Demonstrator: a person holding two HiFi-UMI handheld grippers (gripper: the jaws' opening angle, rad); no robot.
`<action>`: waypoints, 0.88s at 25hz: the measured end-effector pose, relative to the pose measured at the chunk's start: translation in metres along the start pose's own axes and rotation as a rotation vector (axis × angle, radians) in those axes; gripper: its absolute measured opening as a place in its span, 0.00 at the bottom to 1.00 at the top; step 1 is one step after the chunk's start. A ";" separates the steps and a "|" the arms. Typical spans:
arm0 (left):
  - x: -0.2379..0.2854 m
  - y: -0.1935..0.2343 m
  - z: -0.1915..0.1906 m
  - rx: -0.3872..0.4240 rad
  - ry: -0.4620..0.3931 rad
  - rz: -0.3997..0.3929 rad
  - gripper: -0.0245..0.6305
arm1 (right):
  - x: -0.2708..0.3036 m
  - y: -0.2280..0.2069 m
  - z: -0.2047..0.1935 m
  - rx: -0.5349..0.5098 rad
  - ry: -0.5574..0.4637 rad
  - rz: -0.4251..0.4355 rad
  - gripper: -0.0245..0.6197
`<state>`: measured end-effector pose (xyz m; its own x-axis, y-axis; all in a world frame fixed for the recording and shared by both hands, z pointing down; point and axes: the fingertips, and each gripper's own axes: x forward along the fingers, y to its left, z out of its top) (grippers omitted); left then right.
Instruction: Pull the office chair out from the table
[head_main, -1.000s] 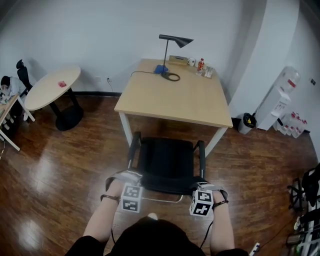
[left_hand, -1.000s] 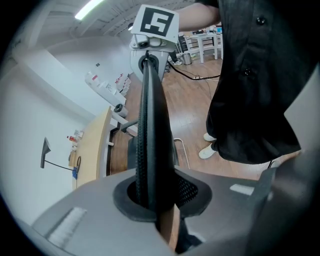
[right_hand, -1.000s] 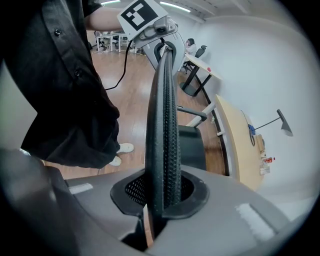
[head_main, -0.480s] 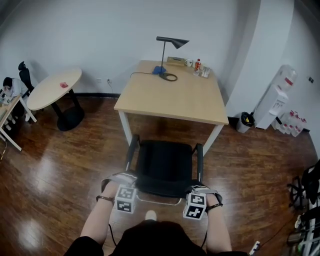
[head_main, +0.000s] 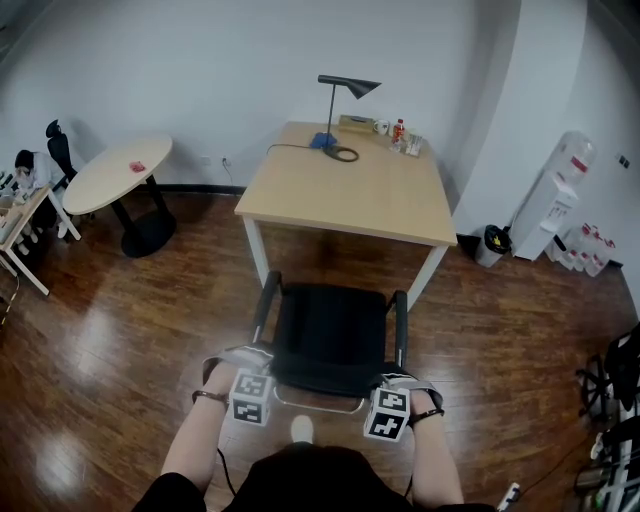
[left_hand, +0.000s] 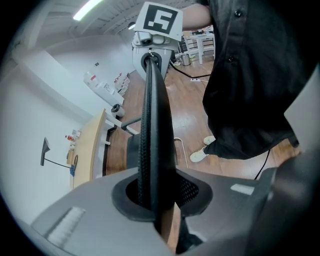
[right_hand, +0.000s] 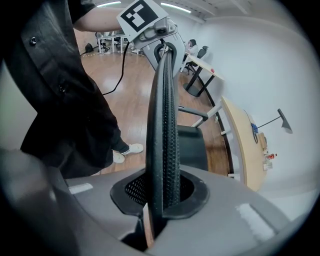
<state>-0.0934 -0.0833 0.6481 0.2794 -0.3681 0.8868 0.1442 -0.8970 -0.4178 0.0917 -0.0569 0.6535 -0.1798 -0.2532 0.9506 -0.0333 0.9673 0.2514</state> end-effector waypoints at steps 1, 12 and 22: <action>-0.002 -0.003 0.001 -0.001 0.000 0.000 0.14 | -0.002 0.003 0.000 0.001 -0.002 0.001 0.13; -0.013 -0.033 0.013 -0.032 0.009 0.004 0.15 | -0.011 0.033 -0.003 0.005 -0.006 -0.016 0.15; -0.054 -0.010 0.031 -0.140 -0.062 0.302 0.38 | -0.057 0.019 0.004 -0.019 -0.137 -0.290 0.27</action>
<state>-0.0807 -0.0469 0.5984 0.3475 -0.6108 0.7115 -0.0841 -0.7760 -0.6251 0.0971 -0.0238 0.6034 -0.2960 -0.5127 0.8059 -0.0838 0.8544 0.5128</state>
